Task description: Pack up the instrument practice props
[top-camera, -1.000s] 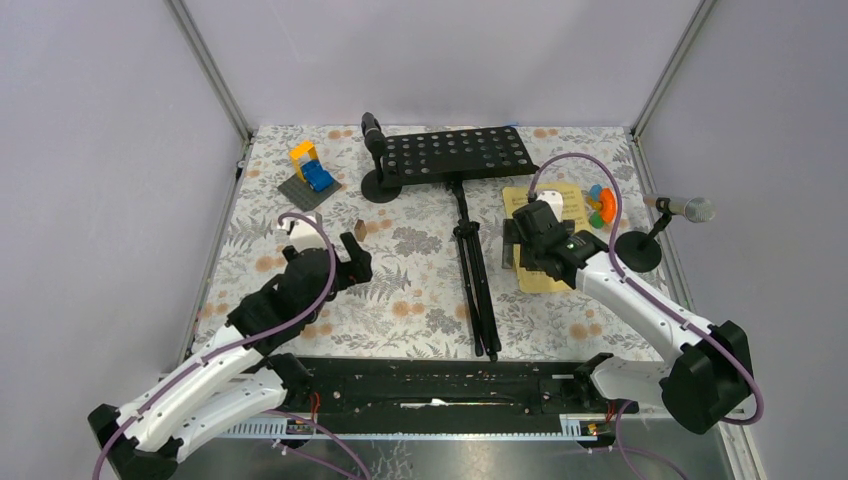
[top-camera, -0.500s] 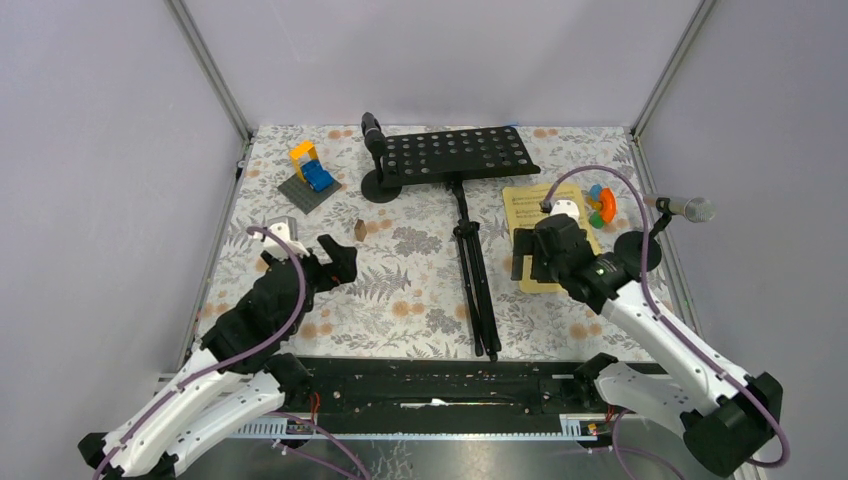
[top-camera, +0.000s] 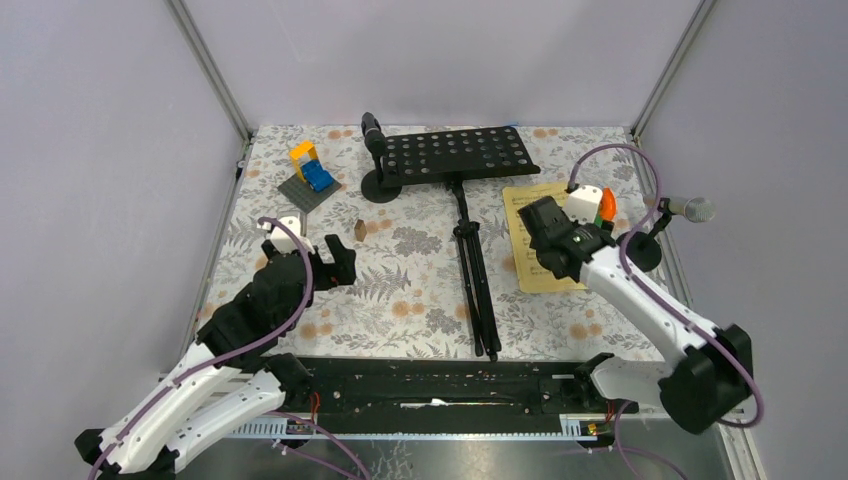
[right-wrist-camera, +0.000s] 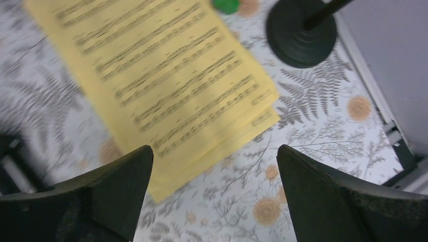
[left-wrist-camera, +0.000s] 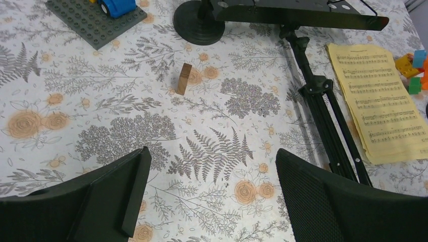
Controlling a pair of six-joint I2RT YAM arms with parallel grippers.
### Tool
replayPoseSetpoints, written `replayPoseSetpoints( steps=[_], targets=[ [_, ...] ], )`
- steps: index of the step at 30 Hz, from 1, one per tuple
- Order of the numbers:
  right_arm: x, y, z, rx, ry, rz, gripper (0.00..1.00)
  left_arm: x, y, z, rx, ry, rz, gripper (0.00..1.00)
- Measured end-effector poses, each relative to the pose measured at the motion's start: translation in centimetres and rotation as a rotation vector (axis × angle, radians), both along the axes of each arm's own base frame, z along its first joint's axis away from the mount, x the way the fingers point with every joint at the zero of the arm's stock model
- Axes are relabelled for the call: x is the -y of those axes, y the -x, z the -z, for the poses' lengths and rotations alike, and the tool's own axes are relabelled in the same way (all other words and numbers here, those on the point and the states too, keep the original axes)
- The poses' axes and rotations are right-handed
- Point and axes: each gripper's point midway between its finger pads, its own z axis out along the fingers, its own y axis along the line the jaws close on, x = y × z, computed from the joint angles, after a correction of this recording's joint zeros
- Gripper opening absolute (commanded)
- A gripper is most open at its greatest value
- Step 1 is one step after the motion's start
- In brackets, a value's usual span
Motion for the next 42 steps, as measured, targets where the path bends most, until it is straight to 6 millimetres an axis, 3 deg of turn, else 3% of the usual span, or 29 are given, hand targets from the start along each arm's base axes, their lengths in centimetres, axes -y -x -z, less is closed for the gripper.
replayPoseSetpoints(
  steps=[4, 7, 14, 18, 22, 33, 42],
  targets=[
    [3.0, -1.5, 1.5, -0.023, 0.078, 0.173, 1.0, -0.1, 0.3, -0.8, 0.008, -0.032, 0.031, 0.99],
    [6.1, -2.3, 2.8, -0.045, 0.126, 0.311, 1.0, 0.0, 0.7, -0.4, -0.011, -0.056, 0.059, 0.99],
    [12.7, -1.9, 3.6, 0.012, 0.187, 0.568, 1.0, 0.7, 1.2, 0.3, -0.03, -0.071, 0.123, 0.99],
    [15.1, -0.8, 4.9, 0.05, 0.229, 0.632, 1.0, 1.0, 1.3, 0.4, -0.03, -0.075, 0.146, 0.99],
    [16.6, -1.0, 5.9, 0.103, 0.256, 0.638, 1.0, 1.2, 1.4, 0.6, -0.033, -0.085, 0.166, 0.99],
    [18.8, -6.4, 6.8, 0.197, 0.324, 0.54, 0.99, 1.8, 1.6, 0.9, -0.033, -0.096, 0.216, 0.99],
    [21.8, -8.8, 5.3, 0.234, 0.369, 0.56, 0.95, 2.0, 1.7, 0.7, -0.024, -0.095, 0.229, 0.99]
  ],
)
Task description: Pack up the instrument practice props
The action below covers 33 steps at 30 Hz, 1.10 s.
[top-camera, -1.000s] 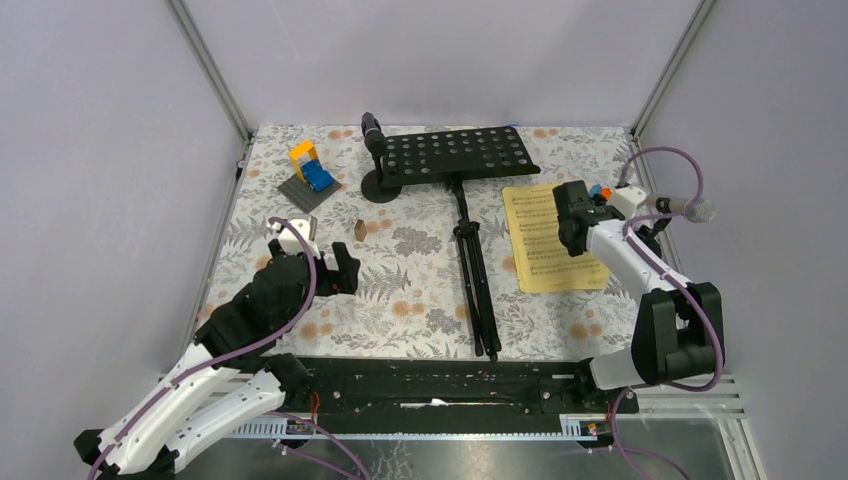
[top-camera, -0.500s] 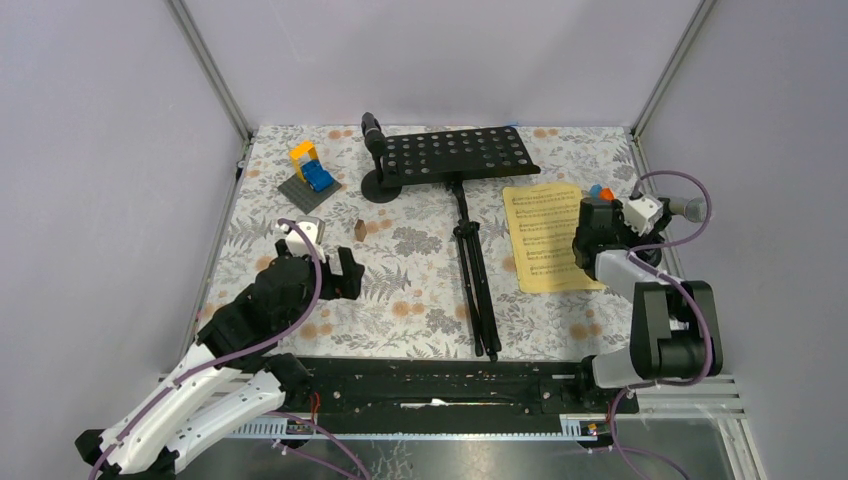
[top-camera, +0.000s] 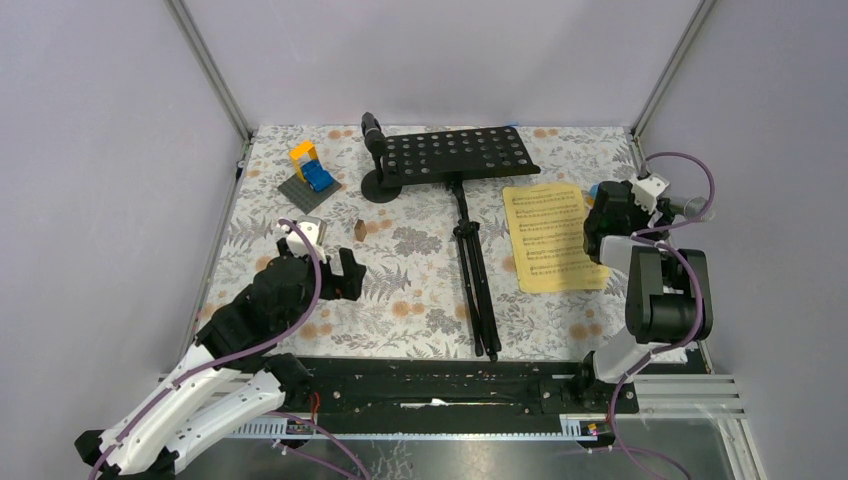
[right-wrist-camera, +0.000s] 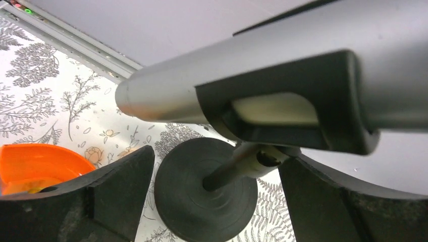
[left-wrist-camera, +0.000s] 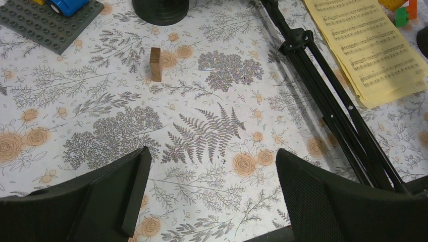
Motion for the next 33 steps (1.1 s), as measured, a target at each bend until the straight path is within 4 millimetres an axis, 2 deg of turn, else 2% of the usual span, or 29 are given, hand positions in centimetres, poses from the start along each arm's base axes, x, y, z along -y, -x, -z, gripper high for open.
replayPoseSetpoints(
  steps=[2, 7, 15, 17, 18, 19, 20, 29, 31, 33],
  targets=[
    [0.2, -0.4, -0.2, 0.003, 0.012, -0.01, 0.9, 0.0, 0.0, 0.0, 0.001, 0.0, 0.003, 0.99],
    [0.8, -1.1, -0.1, -0.024, 0.055, -0.025, 0.69, 0.1, 0.1, 0.2, -0.003, -0.003, 0.008, 0.99],
    [1.7, -1.7, 0.0, -0.051, 0.105, -0.033, 0.44, 0.1, 0.1, 0.6, -0.007, -0.017, 0.017, 0.99],
    [1.8, -1.9, -0.3, -0.043, 0.116, -0.037, 0.33, 0.1, 0.1, 0.6, -0.008, -0.017, 0.019, 0.99],
    [1.7, -2.0, -0.4, -0.036, 0.118, -0.045, 0.22, 0.2, 0.1, 0.6, -0.007, -0.018, 0.02, 0.99],
    [1.6, -2.3, -0.6, -0.006, 0.118, -0.057, 0.04, 0.1, 0.1, 0.6, -0.007, -0.019, 0.021, 0.99],
    [1.6, -2.6, -0.9, 0.021, 0.12, -0.067, 0.0, 0.1, 0.1, 0.6, -0.006, -0.019, 0.021, 0.99],
    [1.8, -0.7, -1.4, 0.001, 0.165, -0.044, 0.0, 0.2, 0.1, 0.6, -0.004, -0.019, 0.025, 0.99],
    [1.7, 0.2, -2.0, -0.006, 0.166, -0.035, 0.0, 0.2, 0.1, 0.6, -0.004, -0.019, 0.026, 0.99],
    [1.6, 1.1, -3.4, 0.011, 0.157, -0.029, 0.0, 0.2, 0.1, 0.6, -0.004, -0.019, 0.026, 0.99]
  ],
)
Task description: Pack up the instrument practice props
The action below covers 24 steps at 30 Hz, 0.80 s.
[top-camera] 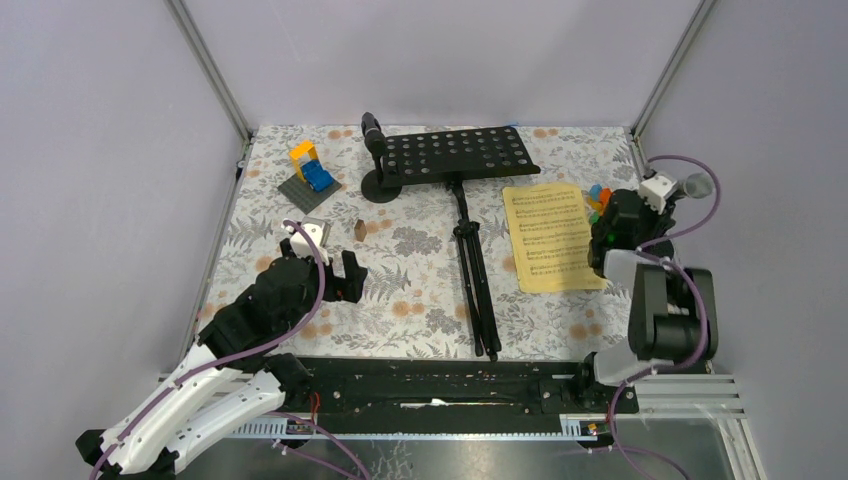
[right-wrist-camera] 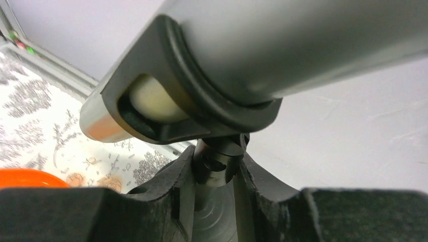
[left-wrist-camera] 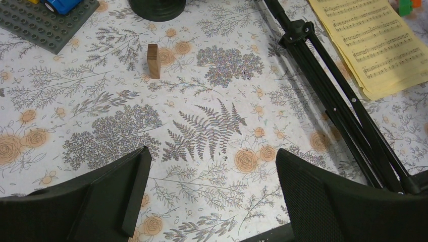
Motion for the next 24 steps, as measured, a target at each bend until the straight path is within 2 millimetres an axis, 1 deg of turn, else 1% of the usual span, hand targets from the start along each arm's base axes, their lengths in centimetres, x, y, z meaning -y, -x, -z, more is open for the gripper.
replayPoseSetpoints(
  steps=[2, 4, 7, 9, 10, 12, 13, 15, 16, 18, 20, 22, 24],
  targets=[
    [-0.2, 0.8, -2.2, 0.05, -0.013, -0.001, 0.0, 0.0, 0.0, 0.0, 0.0, 0.0, 0.0, 0.99],
    [-0.6, 1.8, -5.1, 0.14, -0.04, -0.008, 0.0, 0.0, 0.0, 0.0, 0.0, 0.0, 0.0, 0.99],
    [-1.7, 2.4, -9.3, 0.27, -0.103, -0.081, 0.0, 0.0, 0.0, 0.0, 0.0, 0.0, 0.0, 0.99],
    [-3.1, 2.2, -12.4, 0.358, -0.152, -0.171, 0.0, 0.0, 0.0, 0.0, 0.0, 0.0, -0.001, 0.99],
    [-4.0, 2.0, -13.6, 0.39, -0.174, -0.22, 0.0, 0.0, 0.0, 0.0, 0.001, 0.0, -0.001, 0.99],
    [-6.7, 1.2, -15.5, 0.43, -0.219, -0.343, 0.0, -0.1, 0.0, -0.1, 0.004, 0.001, -0.005, 0.99],
    [-8.6, 0.7, -16.0, 0.434, -0.24, -0.414, 0.0, -0.2, 0.0, -0.1, 0.006, 0.002, -0.008, 0.99],
    [-13.2, -0.5, -16.1, 0.41, -0.288, -0.573, 0.0, -0.4, 0.0, -0.3, 0.013, 0.007, -0.014, 0.99],
    [-16.3, -0.9, -15.8, 0.385, -0.316, -0.67, 0.0, -0.5, -0.1, -0.4, 0.017, 0.01, -0.019, 0.99],
    [-22.3, -1.1, -14.6, 0.309, -0.363, -0.848, 0.0, -0.6, -0.1, -0.5, 0.019, 0.011, -0.025, 0.99],
    [-28.3, -0.3, -13.6, 0.237, -0.394, -1.018, 0.0, -0.7, -0.2, -0.5, 0.019, 0.011, -0.031, 0.99],
    [-33.9, 1.2, -12.9, 0.18, -0.409, -1.182, 0.0, -0.8, -0.2, -0.6, 0.023, 0.014, -0.036, 0.99],
    [-38.1, 2.9, -12.4, 0.14, -0.416, -1.305, 0.0, -1.0, -0.2, -0.8, 0.03, 0.021, -0.041, 0.99]
  ],
)
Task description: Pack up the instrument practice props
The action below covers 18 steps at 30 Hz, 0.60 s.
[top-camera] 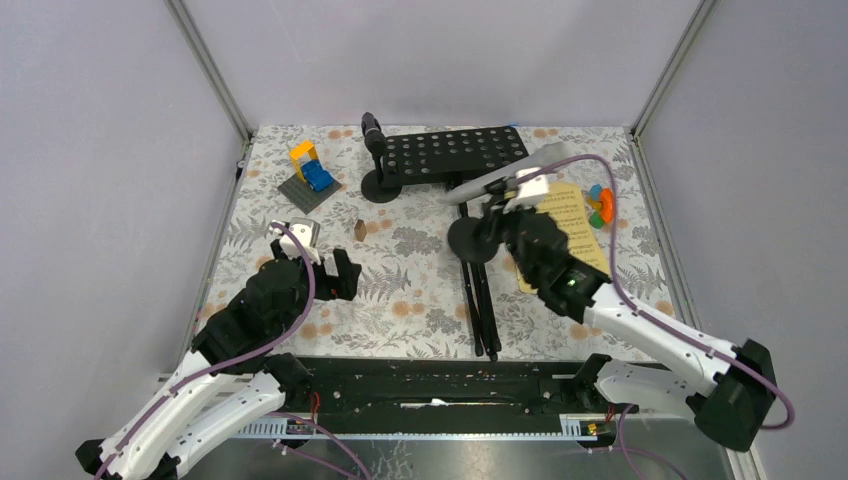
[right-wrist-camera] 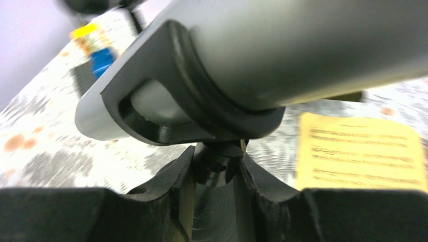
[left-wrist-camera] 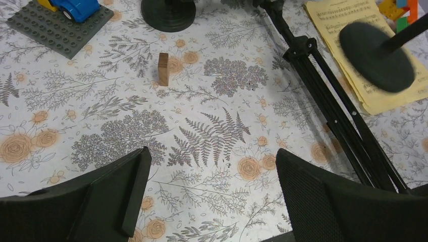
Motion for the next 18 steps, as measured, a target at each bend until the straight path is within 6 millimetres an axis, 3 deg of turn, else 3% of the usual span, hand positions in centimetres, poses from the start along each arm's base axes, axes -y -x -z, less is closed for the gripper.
replayPoseSetpoints(
  steps=[4, 8, 12, 16, 17, 18],
  targets=[
    [-7.6, 3.1, 1.4, 0.007, 0.037, -0.207, 0.0, -0.5, 0.0, -0.6, 0.022, 0.018, -0.017, 0.99],
    [-14.0, 5.4, 5.1, -0.004, 0.096, -0.353, 0.0, -1.2, 0.2, -1.3, 0.049, 0.041, -0.034, 0.99],
    [-17.1, 5.8, 9.4, -0.022, 0.132, -0.409, 0.0, -1.8, 0.6, -2.3, 0.088, 0.074, -0.048, 0.99],
    [-18.3, 5.5, 13.2, -0.027, 0.163, -0.427, 0.0, -2.0, 0.8, -2.7, 0.103, 0.088, -0.049, 0.99],
    [-18.6, 5.5, 14.2, -0.023, 0.176, -0.434, 0.02, -2.0, 0.8, -2.7, 0.103, 0.088, -0.047, 0.99],
    [-18.9, 5.7, 15.0, -0.014, 0.19, -0.444, 0.11, -2.0, 0.8, -2.7, 0.103, 0.089, -0.045, 0.99]
  ],
)
